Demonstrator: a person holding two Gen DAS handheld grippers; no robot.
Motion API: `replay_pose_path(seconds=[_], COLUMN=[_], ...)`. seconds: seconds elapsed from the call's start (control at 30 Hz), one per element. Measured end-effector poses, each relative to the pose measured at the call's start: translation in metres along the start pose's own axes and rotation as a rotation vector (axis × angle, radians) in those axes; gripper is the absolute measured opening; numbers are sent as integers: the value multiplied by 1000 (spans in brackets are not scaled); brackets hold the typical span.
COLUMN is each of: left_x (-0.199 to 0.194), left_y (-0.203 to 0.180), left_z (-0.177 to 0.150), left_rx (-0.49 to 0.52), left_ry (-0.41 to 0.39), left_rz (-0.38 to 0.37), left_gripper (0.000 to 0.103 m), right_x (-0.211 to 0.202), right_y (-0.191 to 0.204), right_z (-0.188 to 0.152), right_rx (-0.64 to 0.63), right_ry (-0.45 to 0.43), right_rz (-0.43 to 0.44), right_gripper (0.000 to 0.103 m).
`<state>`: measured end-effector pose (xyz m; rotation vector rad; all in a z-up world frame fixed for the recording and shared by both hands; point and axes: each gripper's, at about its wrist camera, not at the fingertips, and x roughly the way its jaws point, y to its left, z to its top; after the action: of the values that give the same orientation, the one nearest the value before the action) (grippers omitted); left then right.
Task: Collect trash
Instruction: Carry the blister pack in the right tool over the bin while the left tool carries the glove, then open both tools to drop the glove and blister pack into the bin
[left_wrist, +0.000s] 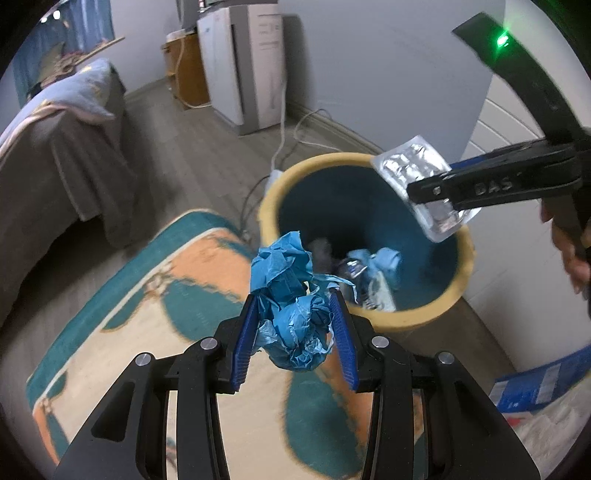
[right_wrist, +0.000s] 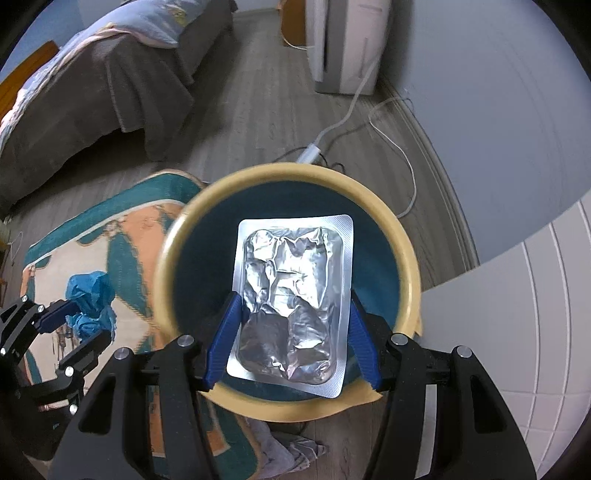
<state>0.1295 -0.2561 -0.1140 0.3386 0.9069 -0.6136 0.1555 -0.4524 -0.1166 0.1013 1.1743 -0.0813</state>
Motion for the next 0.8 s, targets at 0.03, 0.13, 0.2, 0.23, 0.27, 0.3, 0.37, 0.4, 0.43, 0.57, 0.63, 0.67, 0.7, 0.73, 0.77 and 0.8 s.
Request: replay_pose_path(seconds=[0.03,0.13,0.2,0.23,0.27,0.3,0.37,0.4,0.43,0.57,0.63,0.67,0.7,0.73,0.77,0.8], left_x=[1,9,13,16,19,23,32,36,40,52,54,54,55,54,54,54], left_y=[-3,-16,-27,-32,-36,-39,-42,-41,-41,-37,-33,-31,-28,-26,-25,-24], left_z=[3,11,18,21,24,27,33,35,37,45,48,49,50,51,52,53], left_rx=[1,8,25,38,48,58,70,75,79,89,86,80,70,61,57,56], left_ry=[-2,6,-1,-2,-2,0,13,19,25,34,29,25,18,11,5,-1], left_rz=[-10,-44,-50,-51,-51,-47,-41,-36,-32,-3,13,18,17,14,17,26], left_gripper=[41,41,41,41,41,41,41,41,41,41,41,41,41,42,42,44], right_x=[3,14,20,23,25,27,27,27,27,24,21,19,18,17,15,14], right_y=[-5,-22,-28,-30,-31,-33,-33,-33,-33,-32,-30,-30,-30,-30,-30,-29], right_z=[0,-3,-5,-5,-5,-6,-6,-6,-6,-2,1,2,3,4,6,7], right_rx=[11,64,85,93,99,105,111,115,121,139,143,149,156,164,169,170], right_ry=[7,33,50,57,61,63,60,55,51,22,0,-12,-21,-32,-43,-56], right_rz=[-11,-20,-32,-37,-37,-40,-58,-63,-64,-60,-47,-38,-31,-25,-24,-21], right_gripper=[56,56,56,56,56,56,56,56,56,56,56,56,56,56,56,56])
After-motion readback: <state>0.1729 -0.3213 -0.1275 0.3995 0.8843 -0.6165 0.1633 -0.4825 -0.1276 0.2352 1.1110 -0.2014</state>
